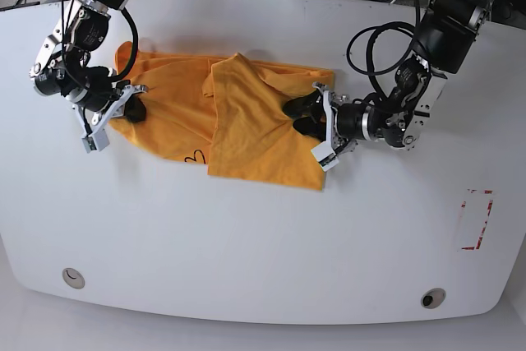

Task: Layout the t-shirt on the table in an organized manner, then fold the t-shirt properly
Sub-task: 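Push both grippers together, bunching the yellow shirt between them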

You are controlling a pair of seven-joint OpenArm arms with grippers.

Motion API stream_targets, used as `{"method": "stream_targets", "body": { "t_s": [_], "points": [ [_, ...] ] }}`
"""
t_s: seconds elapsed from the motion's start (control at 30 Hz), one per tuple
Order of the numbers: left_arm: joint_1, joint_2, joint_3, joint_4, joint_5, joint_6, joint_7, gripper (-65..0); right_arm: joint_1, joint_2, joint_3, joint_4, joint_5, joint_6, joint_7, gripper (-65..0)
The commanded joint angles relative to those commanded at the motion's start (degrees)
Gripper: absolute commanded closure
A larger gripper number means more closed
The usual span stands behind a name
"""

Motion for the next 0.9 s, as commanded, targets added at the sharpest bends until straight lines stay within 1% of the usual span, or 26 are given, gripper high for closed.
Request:
{"method": "stream_targets", "body": {
  "t_s": [0.1, 0.17, 0.27, 0.43, 0.47, 0.63, 0.83, 0.9],
  "points": [
    [0.0, 1.1, 0.0, -0.1, 1.8, 0.0, 0.0, -26.9, 0.2, 0.0, -1.1, 1.9, 0.0, 0.0, -0.7, 0.0],
    [0.0, 2.0, 0.0, -0.1, 3.7, 0.0, 0.0, -26.9, 0.4, 0.1, -4.5, 3.8, 0.0, 0.0, -0.4, 0.0],
    [0.0, 3.7, -0.1, -0.1, 5.3, 0.0, 0.0, -26.9, 1.7, 0.1, -8.0, 5.7, 0.0, 0.0, -0.4, 0.0],
    [0.0, 5.4, -0.1, -0.1, 6.7, 0.0, 0.2, -26.9, 3.7, -0.1, -13.7, 7.3, 0.0, 0.0, -0.4, 0.0],
    [0.0, 5.7, -0.1, -0.1, 6.7, 0.0, 0.2, -26.9, 4.3, -0.6, -15.2, 7.4, 0.0, 0.0, -0.4, 0.0],
    [0.0, 6.0, -0.1, -0.1, 6.7, 0.0, 0.2, -26.9, 7.2, -3.5, -18.5, 7.3, -0.5, 0.0, -0.6, 0.0],
    [0.0, 6.1, -0.1, -0.1, 6.7, 0.0, 0.2, -26.9, 8.7, -4.0, -23.4, 7.3, -0.6, 0.0, -0.4, 0.0],
    [0.1, 6.1, -0.1, -0.1, 6.6, 0.0, 0.2, -26.9, 8.7, -4.8, -24.7, 7.3, -0.6, 0.0, -0.1, 0.0]
  ]
}}
